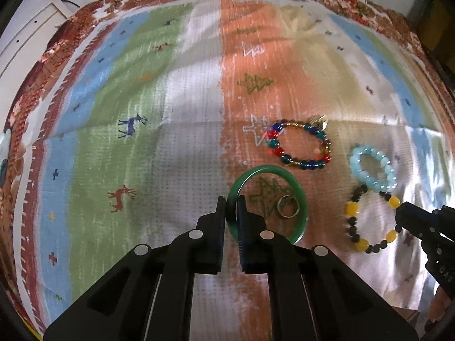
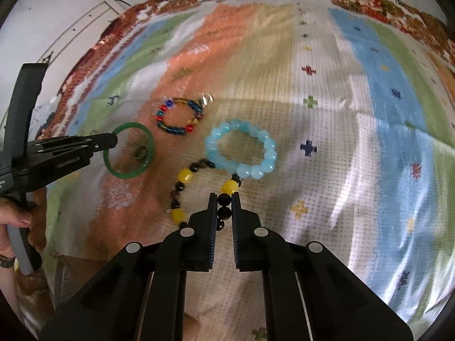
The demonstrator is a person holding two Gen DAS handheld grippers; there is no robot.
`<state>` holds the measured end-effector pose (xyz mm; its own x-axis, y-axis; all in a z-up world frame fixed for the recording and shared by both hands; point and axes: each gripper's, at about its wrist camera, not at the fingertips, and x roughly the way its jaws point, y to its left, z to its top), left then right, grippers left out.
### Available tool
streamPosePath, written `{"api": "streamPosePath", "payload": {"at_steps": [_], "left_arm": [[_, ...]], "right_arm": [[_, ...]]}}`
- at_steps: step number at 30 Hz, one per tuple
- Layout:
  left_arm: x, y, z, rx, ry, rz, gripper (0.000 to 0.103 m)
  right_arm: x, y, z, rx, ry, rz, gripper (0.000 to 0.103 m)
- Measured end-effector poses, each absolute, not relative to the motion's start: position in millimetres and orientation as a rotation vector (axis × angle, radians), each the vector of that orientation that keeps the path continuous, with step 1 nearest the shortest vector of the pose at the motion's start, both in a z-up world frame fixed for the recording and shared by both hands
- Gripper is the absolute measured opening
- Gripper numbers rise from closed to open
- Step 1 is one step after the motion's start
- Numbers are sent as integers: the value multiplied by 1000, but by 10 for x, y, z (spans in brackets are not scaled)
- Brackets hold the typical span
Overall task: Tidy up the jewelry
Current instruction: 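Grasp the green jade bangle with the left tool while the right tool grasps the yellow-black bracelet, then lift both pieces and carry them over the tin box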
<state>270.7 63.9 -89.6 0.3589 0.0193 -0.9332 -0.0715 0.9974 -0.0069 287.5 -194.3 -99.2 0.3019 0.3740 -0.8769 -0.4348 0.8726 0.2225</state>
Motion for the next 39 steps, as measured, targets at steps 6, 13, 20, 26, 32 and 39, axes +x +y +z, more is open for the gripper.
{"api": "streamPosePath", "payload": {"at_steps": [6,13,20,26,32,39], "left_arm": [[2601,618,-733,-76,1166,38,8],[2487,549,-591,-83,1131,18,8],[2362,475,-433,-88,1092,1,8],[2262,405,-343,-92,1069,-19,8],[2197,395,-284,-104,1056,-22,8],[2055,347,-216,-109,1036,-36,8]], "right_arm": [[2744,-1984,-831,-71,1100,548,10],[2654,-2005,-755,-83,1074,543,10],[2537,-2055,-660,-99,1041,545,10],[2419,-2073,-555,-133,1000,536,10],[2343,-2096,-466,-125,979,538,10],[2264,-2144,-373,-108,957,545,10]]}}
